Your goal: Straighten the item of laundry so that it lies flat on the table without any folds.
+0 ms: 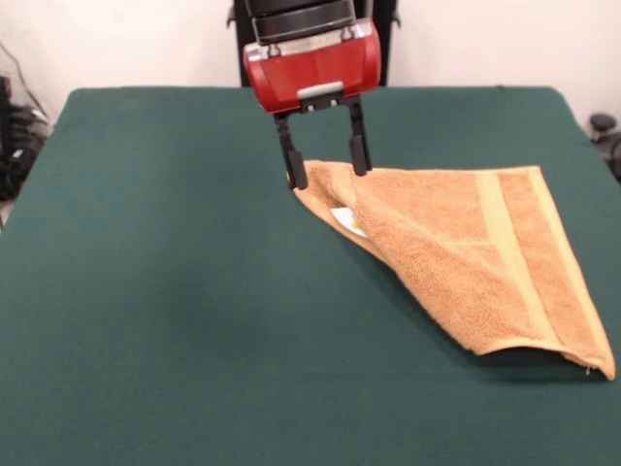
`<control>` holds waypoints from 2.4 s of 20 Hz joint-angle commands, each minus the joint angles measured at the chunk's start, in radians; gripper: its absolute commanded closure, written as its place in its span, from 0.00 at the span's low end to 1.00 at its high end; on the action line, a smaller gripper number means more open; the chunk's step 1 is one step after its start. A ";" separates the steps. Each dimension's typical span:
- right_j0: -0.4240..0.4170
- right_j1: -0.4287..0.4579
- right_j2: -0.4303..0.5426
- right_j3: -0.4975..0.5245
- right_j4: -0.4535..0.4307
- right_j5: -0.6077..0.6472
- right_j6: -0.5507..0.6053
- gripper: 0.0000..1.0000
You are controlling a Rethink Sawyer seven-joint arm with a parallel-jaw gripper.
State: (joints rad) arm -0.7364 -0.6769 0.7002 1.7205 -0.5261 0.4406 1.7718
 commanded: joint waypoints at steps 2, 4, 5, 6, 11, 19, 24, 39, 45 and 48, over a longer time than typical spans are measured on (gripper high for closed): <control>0.043 0.044 -0.016 0.111 -0.051 -0.100 0.049 0.00; 0.055 0.026 -0.045 0.130 -0.056 -0.123 0.086 0.00; 0.061 0.020 -0.059 0.138 -0.057 -0.136 0.100 0.00; 0.062 0.017 -0.066 0.141 -0.061 -0.144 0.099 0.00; 0.073 0.020 -0.112 0.164 -0.079 -0.217 0.117 0.00; 0.086 -0.022 -0.184 0.225 -0.074 -0.281 0.134 0.00; -0.076 0.031 -0.004 0.241 -0.048 -0.151 -0.062 0.00; -0.106 0.083 -0.031 0.247 -0.195 -0.219 -0.037 0.00; -0.077 0.096 -0.056 0.259 -0.210 -0.278 0.046 0.00; -0.094 0.114 -0.035 0.274 -0.193 -0.286 0.061 0.00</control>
State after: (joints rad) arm -0.8719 -0.6073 0.6591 1.9173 -0.6953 0.1862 1.7718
